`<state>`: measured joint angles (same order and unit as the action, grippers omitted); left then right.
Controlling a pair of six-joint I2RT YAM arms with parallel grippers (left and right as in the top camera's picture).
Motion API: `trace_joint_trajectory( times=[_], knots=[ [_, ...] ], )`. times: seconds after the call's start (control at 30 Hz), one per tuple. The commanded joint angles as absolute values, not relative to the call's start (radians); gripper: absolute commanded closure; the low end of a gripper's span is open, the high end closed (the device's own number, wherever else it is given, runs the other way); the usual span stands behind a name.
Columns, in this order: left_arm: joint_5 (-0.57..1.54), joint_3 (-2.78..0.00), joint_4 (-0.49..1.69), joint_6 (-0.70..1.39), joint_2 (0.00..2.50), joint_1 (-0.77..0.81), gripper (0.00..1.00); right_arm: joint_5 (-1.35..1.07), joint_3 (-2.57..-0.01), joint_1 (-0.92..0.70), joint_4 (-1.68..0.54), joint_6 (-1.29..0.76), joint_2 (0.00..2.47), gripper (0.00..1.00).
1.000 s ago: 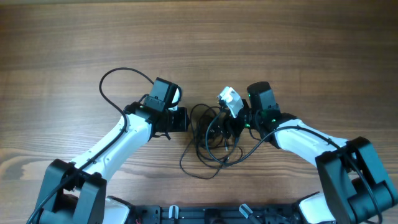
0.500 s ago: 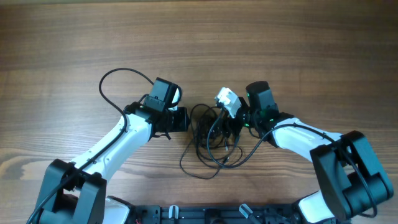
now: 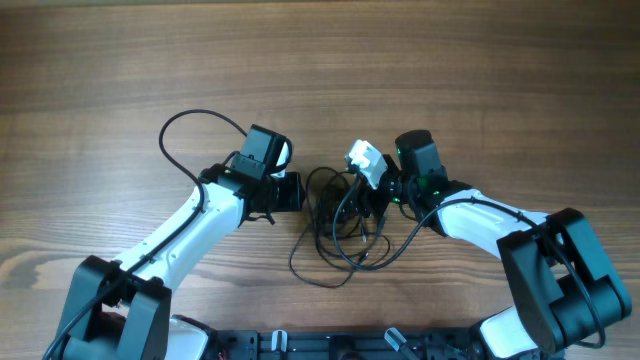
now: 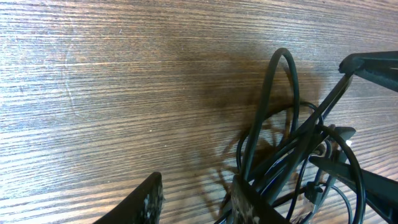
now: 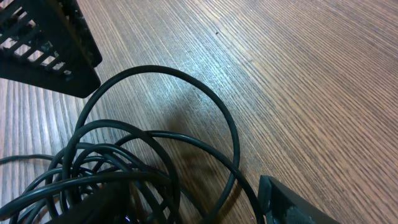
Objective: Untangle cables
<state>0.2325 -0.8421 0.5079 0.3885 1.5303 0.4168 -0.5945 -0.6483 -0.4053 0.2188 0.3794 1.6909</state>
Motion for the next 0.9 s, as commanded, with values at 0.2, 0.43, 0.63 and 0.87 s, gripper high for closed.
trace_joint_trajectory(
  times=[0.2, 0.43, 0.63, 0.87],
  knots=[
    [0.235, -0.834, 0.505, 0.402, 1.52, 0.414, 0.63, -0.604, -0.652, -0.407, 0.228, 0.365, 1.711, 0.31],
    [0.235, -0.834, 0.505, 0.402, 1.52, 0.414, 0.63, -0.604, -0.652, -0.407, 0.229, 0.364, 1.711, 0.35],
    [0.238, -0.834, 0.505, 0.402, 1.52, 0.414, 0.64, -0.604, -0.652, -0.426, 0.228, 0.364, 1.711, 0.64],
    [0.246, -0.834, 0.505, 0.401, 1.52, 0.414, 0.64, -0.6, -0.652, -0.442, 0.228, 0.355, 1.711, 0.6]
  ],
)
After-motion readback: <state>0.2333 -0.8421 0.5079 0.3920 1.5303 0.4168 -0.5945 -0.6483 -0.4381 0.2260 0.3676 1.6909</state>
